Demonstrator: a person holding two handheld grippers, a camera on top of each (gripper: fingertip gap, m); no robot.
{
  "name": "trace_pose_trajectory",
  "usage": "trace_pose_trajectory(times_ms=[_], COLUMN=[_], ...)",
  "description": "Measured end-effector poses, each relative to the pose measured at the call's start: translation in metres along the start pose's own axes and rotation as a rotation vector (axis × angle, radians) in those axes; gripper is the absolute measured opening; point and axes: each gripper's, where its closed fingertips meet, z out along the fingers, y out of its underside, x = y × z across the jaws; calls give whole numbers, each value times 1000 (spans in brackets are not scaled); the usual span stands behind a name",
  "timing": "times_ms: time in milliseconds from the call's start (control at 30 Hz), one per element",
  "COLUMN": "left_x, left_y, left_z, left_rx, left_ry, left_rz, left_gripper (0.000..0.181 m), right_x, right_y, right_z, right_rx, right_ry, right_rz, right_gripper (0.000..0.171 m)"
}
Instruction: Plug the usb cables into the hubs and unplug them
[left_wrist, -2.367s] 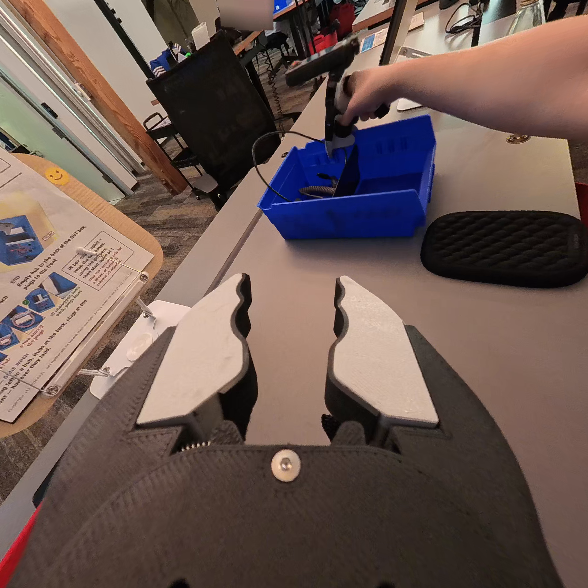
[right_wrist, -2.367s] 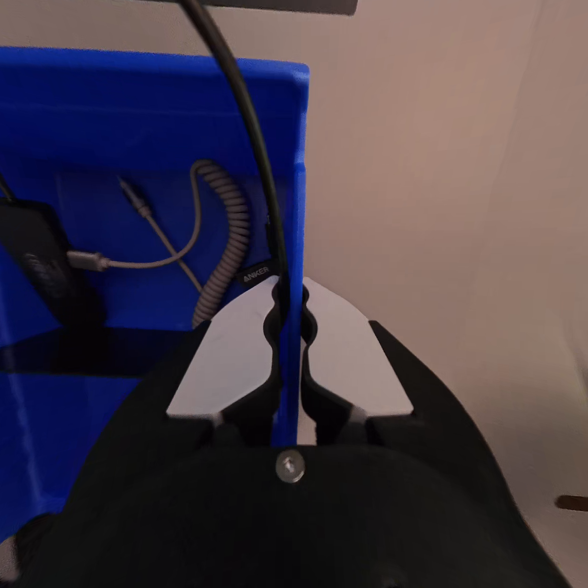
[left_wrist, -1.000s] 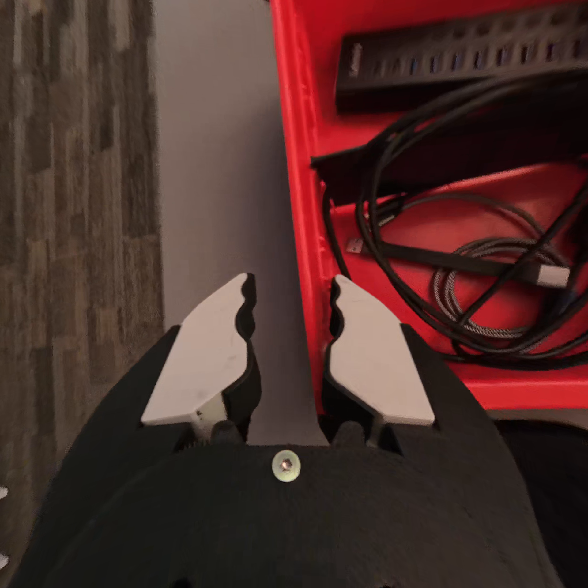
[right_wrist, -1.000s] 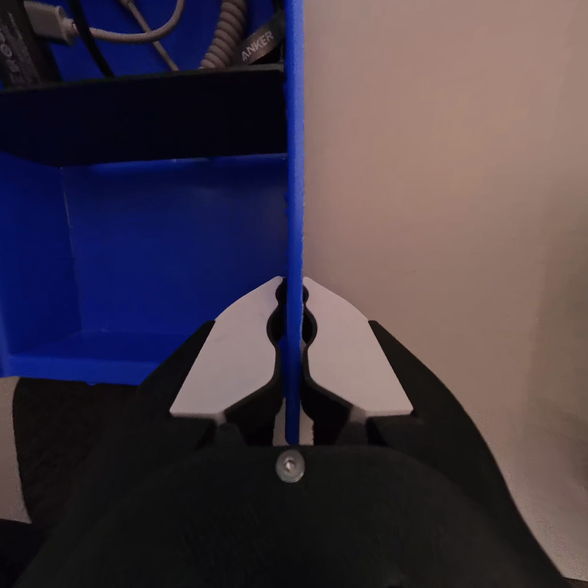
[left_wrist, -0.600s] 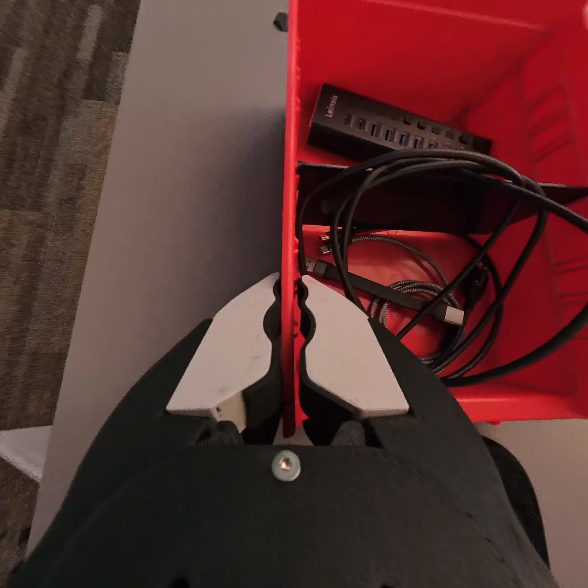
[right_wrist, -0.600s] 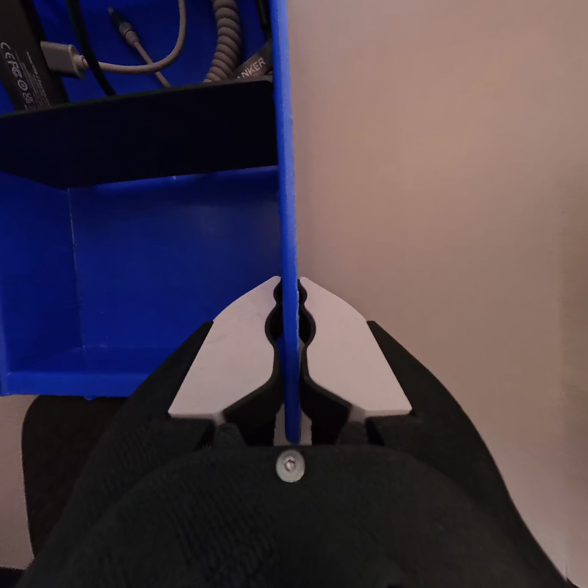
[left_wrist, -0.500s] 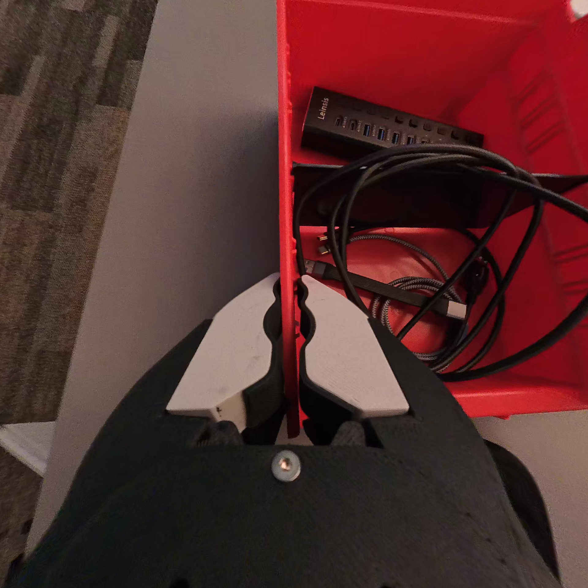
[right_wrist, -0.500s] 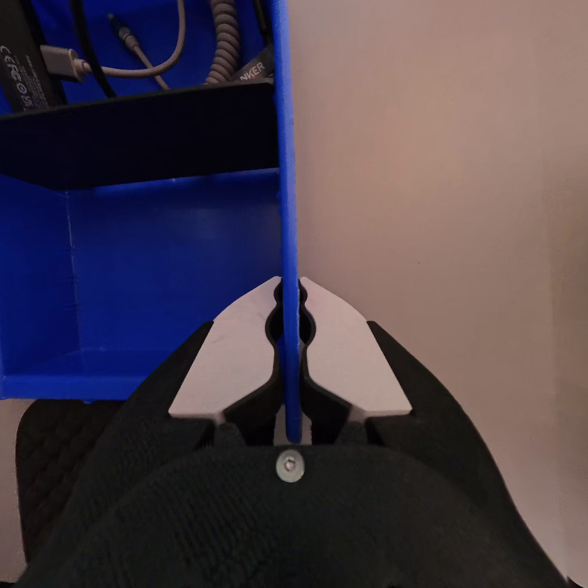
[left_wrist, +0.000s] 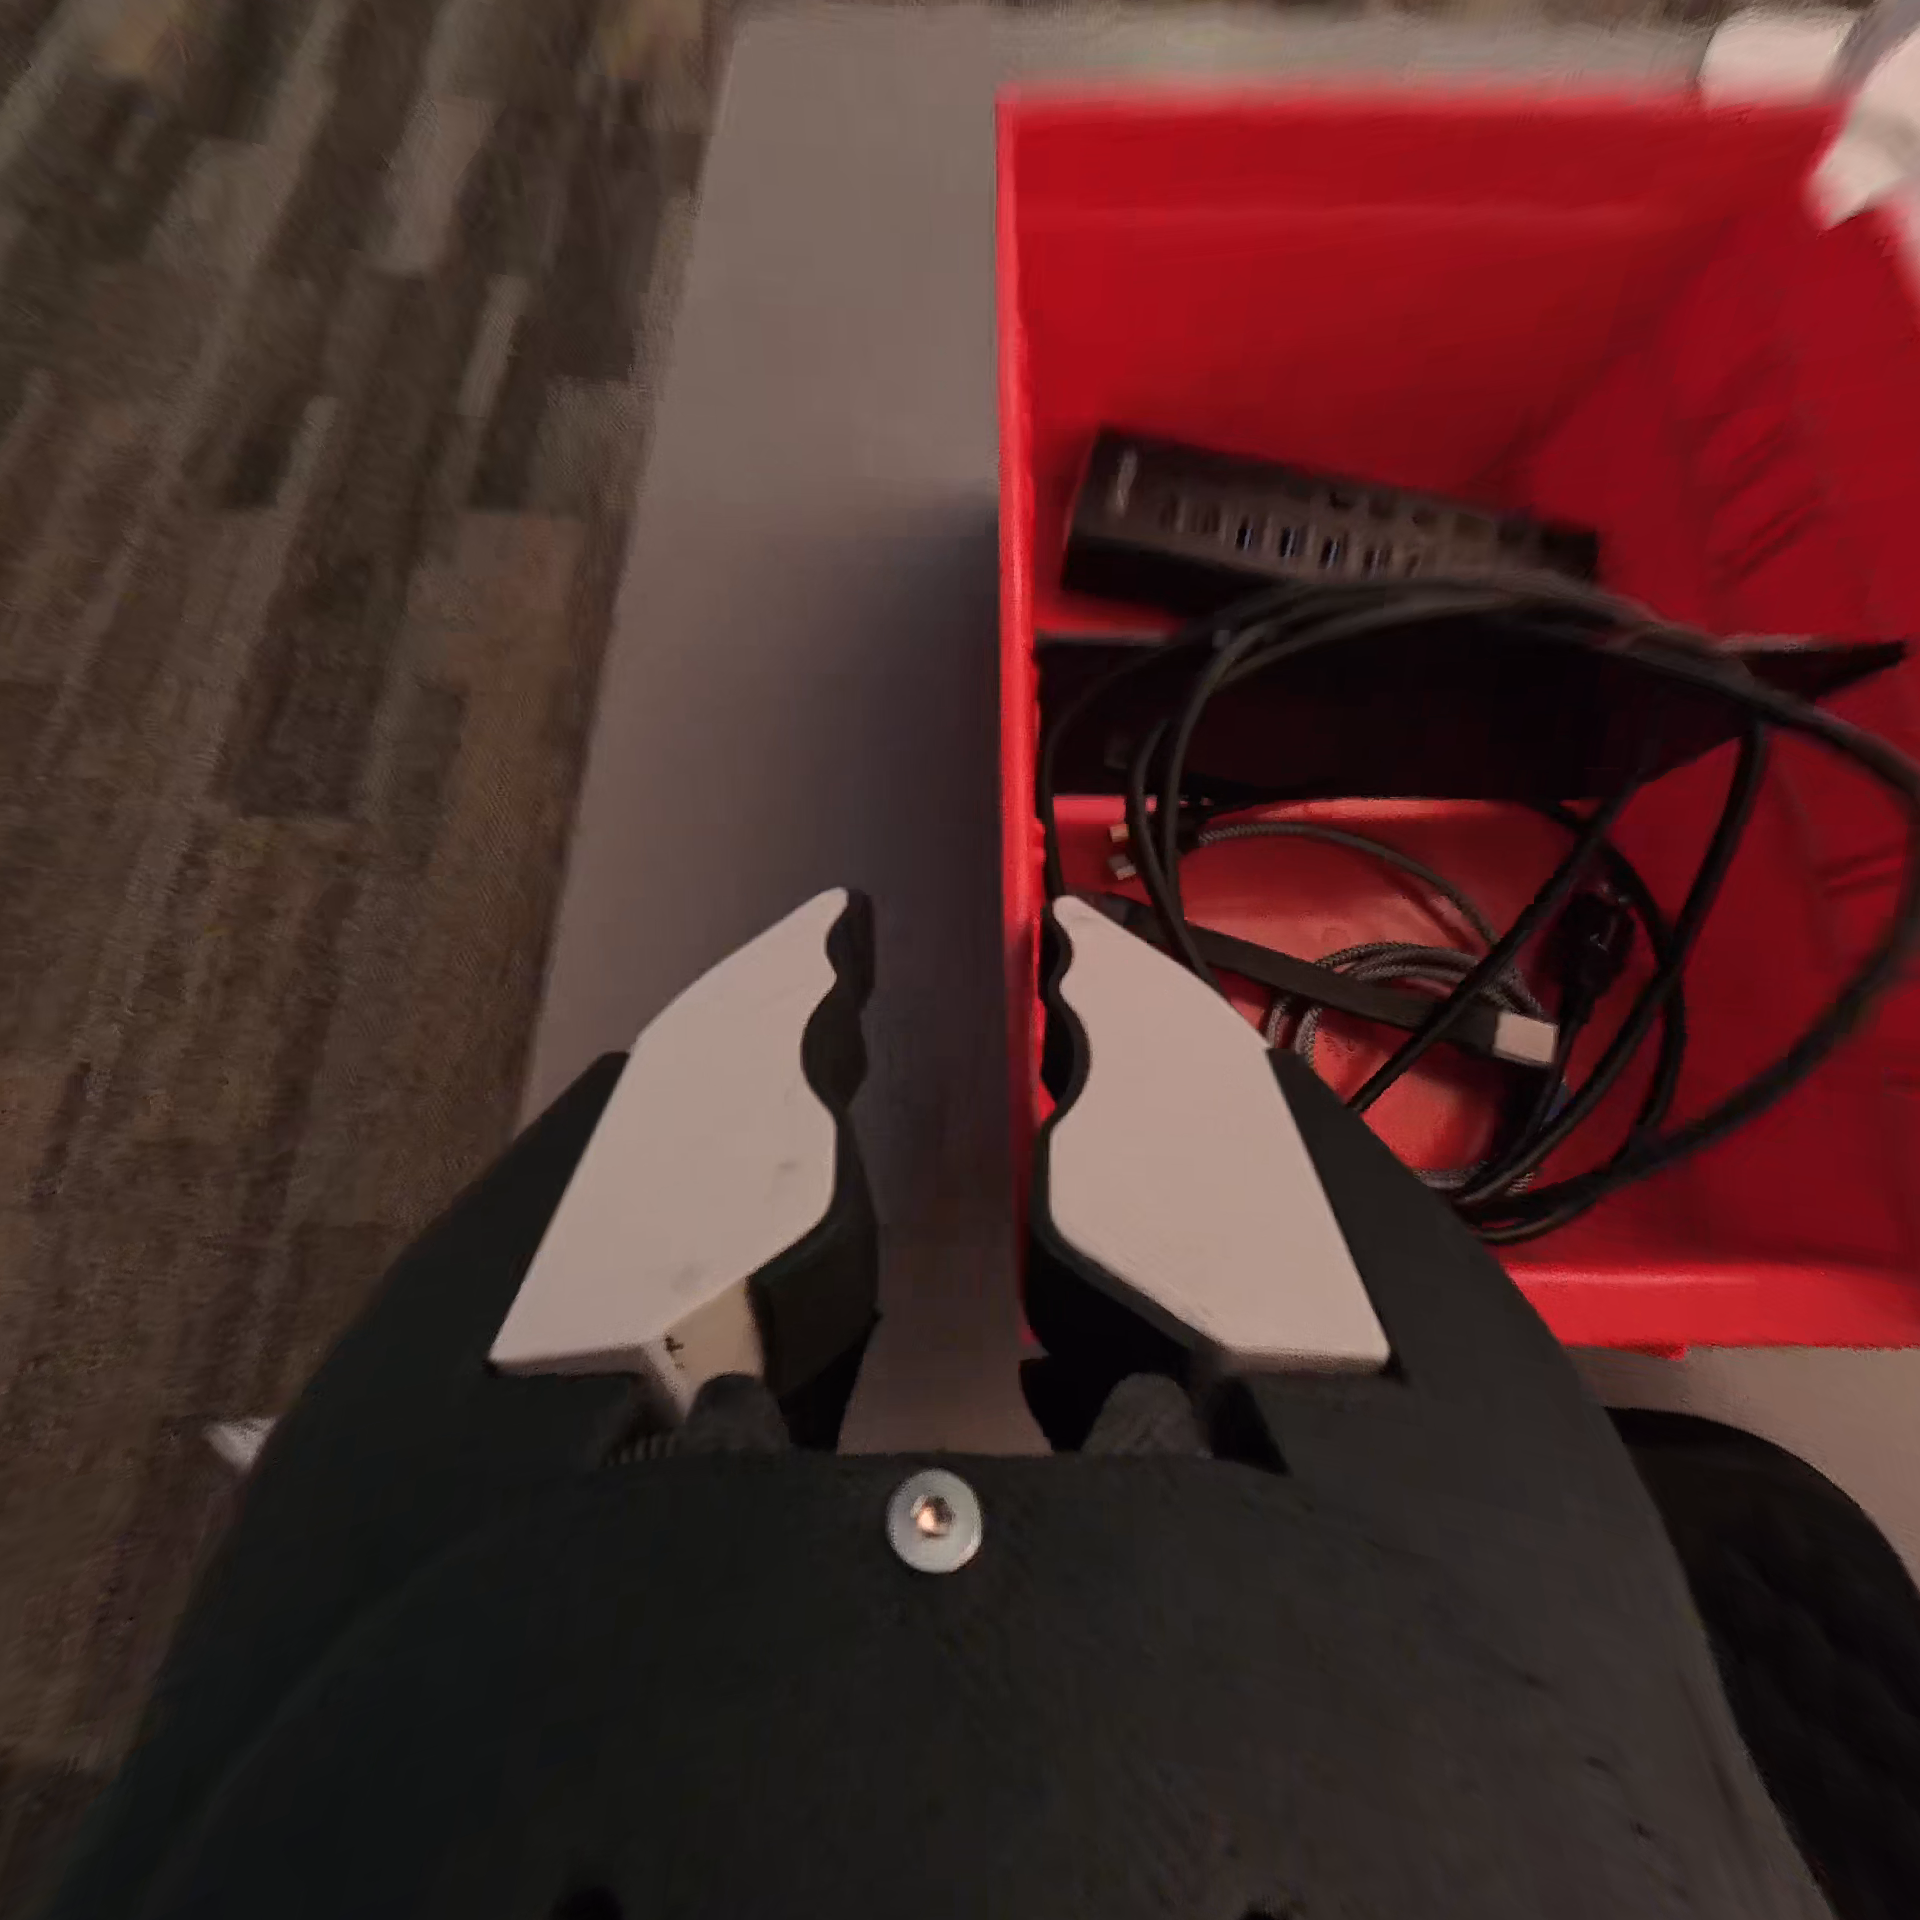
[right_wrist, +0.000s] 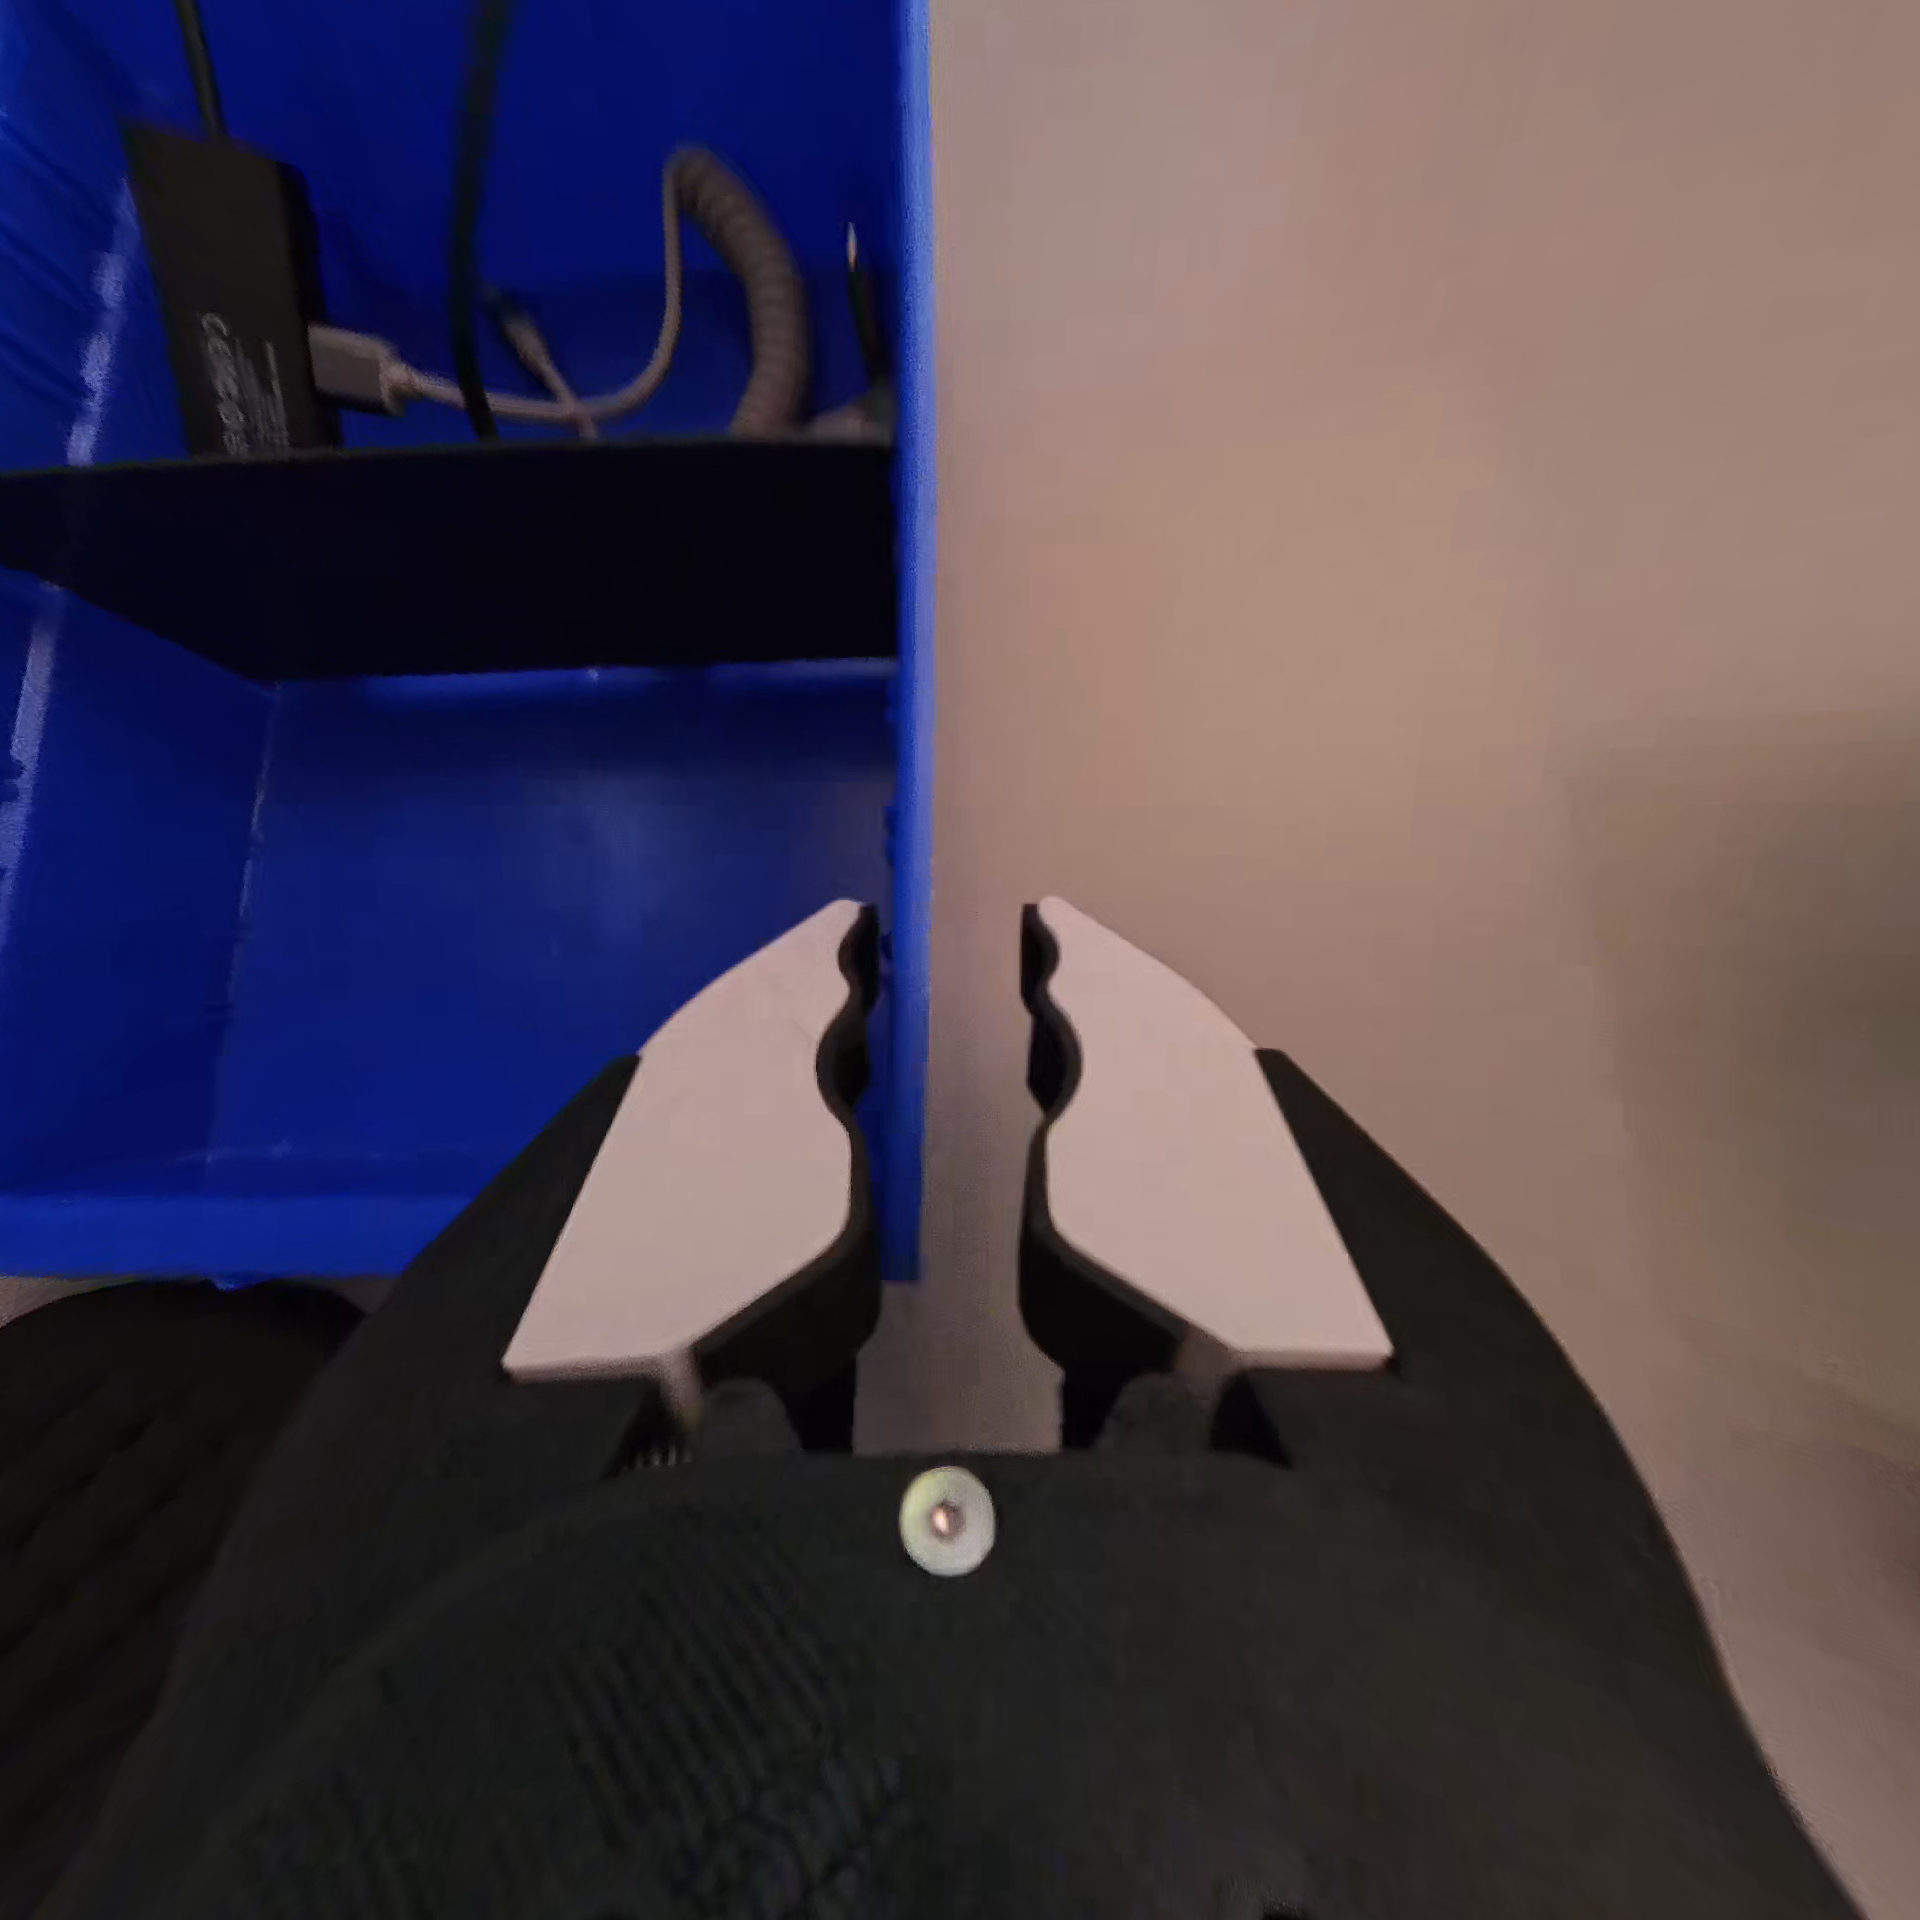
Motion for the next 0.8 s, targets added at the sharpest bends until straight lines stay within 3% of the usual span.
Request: trace_pose_trajectory(times_ms=[67, 167, 300, 400, 467, 533, 633, 700, 800], left_x=[-14, 7, 105, 190, 256, 311, 360, 380, 393], left_y=[-43, -147, -295, -364, -374, -366, -335, -290, -191], left_z=[-48, -150, -282, -323, -317, -294, -232, -168, -61], left_rx=[134, 345, 601, 633, 561, 517, 560, 514, 349], left_ry=[-32, 9, 30, 69, 197, 252, 204, 198, 189], left_rz=[21, 100, 299, 361, 335, 336, 330, 278, 221], left_gripper=[45, 57, 75, 94, 108, 121, 135, 138, 144], right_x=[9, -5, -109, -204, -265, -310, -348, -354, -353], right_y=[-33, -137, -293, -363, -377, -374, -341, -299, -217], right_z=[-41, -149, -314, -373, -374, -352, -271, -197, -88], right_rx=[143, 435, 822, 874, 842, 831, 752, 660, 516], right_ry=[88, 235, 303, 263, 139, 32, -31, 18, 59], right_rz=[-59, -208, -358, -442, -448, -416, -345, -332, -295], right_gripper=[37, 48, 49, 58, 69, 80, 102, 114, 128])
